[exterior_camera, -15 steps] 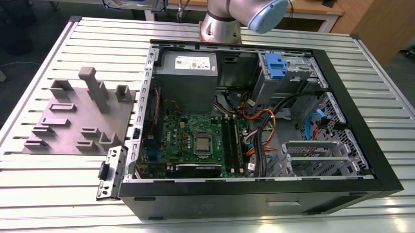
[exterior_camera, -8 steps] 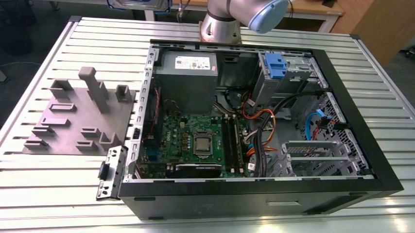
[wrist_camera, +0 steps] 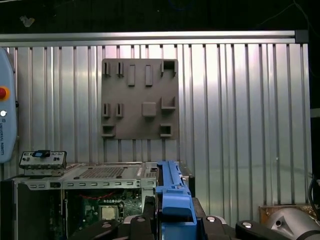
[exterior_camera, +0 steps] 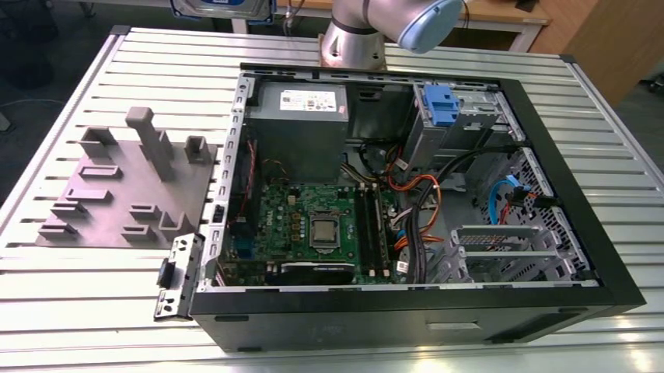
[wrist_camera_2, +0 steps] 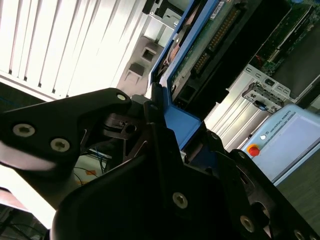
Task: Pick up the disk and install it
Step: 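Pick up the disk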
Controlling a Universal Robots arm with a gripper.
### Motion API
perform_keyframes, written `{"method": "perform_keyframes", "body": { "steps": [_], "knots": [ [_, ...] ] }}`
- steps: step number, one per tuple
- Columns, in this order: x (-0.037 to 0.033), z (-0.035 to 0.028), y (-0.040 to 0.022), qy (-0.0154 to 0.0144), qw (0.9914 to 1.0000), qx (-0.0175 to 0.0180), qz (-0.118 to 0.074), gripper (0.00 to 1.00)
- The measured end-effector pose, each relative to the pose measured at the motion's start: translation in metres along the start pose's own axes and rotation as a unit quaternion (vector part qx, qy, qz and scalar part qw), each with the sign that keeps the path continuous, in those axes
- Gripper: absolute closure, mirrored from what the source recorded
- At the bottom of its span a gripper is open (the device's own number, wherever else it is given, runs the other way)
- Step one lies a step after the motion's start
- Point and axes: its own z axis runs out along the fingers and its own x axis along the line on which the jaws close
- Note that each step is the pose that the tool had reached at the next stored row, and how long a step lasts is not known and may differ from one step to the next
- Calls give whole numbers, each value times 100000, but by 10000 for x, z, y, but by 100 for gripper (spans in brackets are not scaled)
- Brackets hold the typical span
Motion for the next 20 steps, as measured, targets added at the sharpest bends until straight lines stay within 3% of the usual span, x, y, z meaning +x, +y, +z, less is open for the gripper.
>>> {"method": "perform_keyframes", "body": {
  "steps": [7, 20],
  "knots": [
    [-1, 0, -36, 1, 100000, -2, -7, 64],
    [0, 0, -38, -2, 100000, 1, -4, 64]
  ]
}}
